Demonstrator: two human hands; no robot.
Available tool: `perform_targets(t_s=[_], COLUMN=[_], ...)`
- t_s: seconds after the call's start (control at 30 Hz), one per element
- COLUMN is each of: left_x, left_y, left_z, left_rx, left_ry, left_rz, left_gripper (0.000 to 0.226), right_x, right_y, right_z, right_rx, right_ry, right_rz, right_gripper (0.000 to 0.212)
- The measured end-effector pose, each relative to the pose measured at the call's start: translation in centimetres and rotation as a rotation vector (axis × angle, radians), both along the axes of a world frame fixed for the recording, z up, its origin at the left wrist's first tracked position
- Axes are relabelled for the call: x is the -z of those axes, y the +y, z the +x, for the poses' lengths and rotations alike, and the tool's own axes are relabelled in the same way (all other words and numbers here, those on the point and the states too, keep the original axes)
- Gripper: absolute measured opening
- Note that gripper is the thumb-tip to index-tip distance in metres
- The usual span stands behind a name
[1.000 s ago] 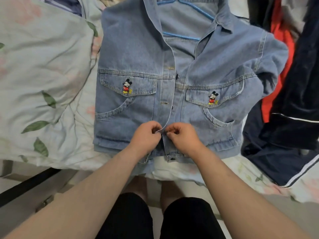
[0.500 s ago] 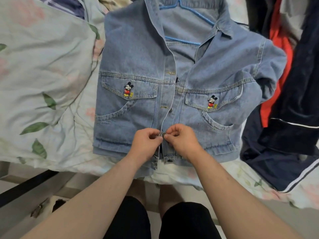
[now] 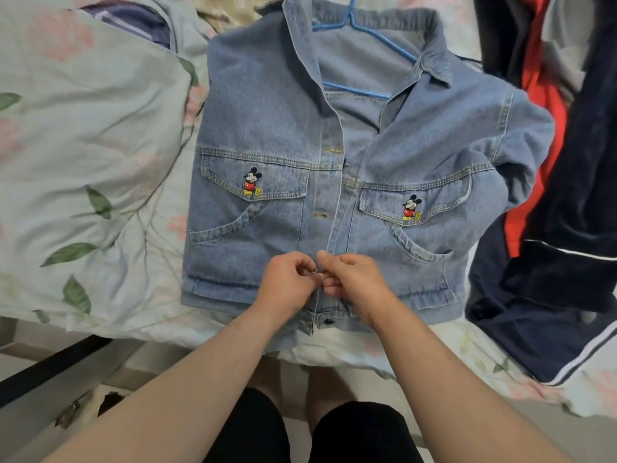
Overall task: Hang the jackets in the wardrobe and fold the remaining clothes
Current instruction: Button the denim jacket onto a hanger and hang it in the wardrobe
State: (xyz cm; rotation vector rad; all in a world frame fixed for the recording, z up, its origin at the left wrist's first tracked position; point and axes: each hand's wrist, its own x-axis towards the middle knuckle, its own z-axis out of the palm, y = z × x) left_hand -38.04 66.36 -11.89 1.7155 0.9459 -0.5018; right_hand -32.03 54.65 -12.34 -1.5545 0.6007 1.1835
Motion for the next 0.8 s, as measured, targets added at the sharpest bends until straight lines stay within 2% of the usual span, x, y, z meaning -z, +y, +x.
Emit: perform_targets(t_s=[0.07, 0.13, 0.27, 0.47, 0.57, 0.63, 0.7, 0.8], left_x=[0.1, 0.1, 0.5, 0.8, 0.9, 0.9, 1.1, 1.7], left_y=[-0.3, -0.5, -1.0, -1.3, -0.8, -0.2, 0.4, 0.8], left_z=[0.3, 0.3, -0.5, -0.4, 1.1, 2.2, 2.8, 2.9], left_rx=[0.120, 0.142, 0.116, -0.018, -0.151, -0.260, -0.283, -0.225], left_ry=[-0.035, -0.060, -0.075, -0.007, 0.127, 0.237, 0.324, 0.427], left_rz=[0.145, 0.182, 0.145, 0.097, -0.074, -0.228, -0.322, -0.343], left_gripper=[0.013, 0.013, 0.016, 0.020, 0.017, 0.019, 0.021, 0.021], right_x=[0.1, 0.4, 0.7, 1.3, 1.3, 1.3, 1.2, 1.5], right_y=[0.3, 0.4, 0.7, 0.7, 0.5, 0.3, 0.1, 0.2], right_z=[0.0, -0.1, 0.0, -0.1, -0.4, -0.6, -0.7, -1.2], right_rx=[-0.017, 0.008, -0.068, -0.023, -0.050, -0.118, -0.259, -0.559], right_ry=[-0.067, -0.100, -0.145, -0.122, -0.153, -0.233, -0.374, -0.584], right_rz=[-0.054, -0.086, -0.226, -0.197, -0.159, -0.169, -0.213, -0.329], right_gripper=[0.026, 0.029, 0.029, 0.035, 0.032, 0.031, 0.029, 0.014])
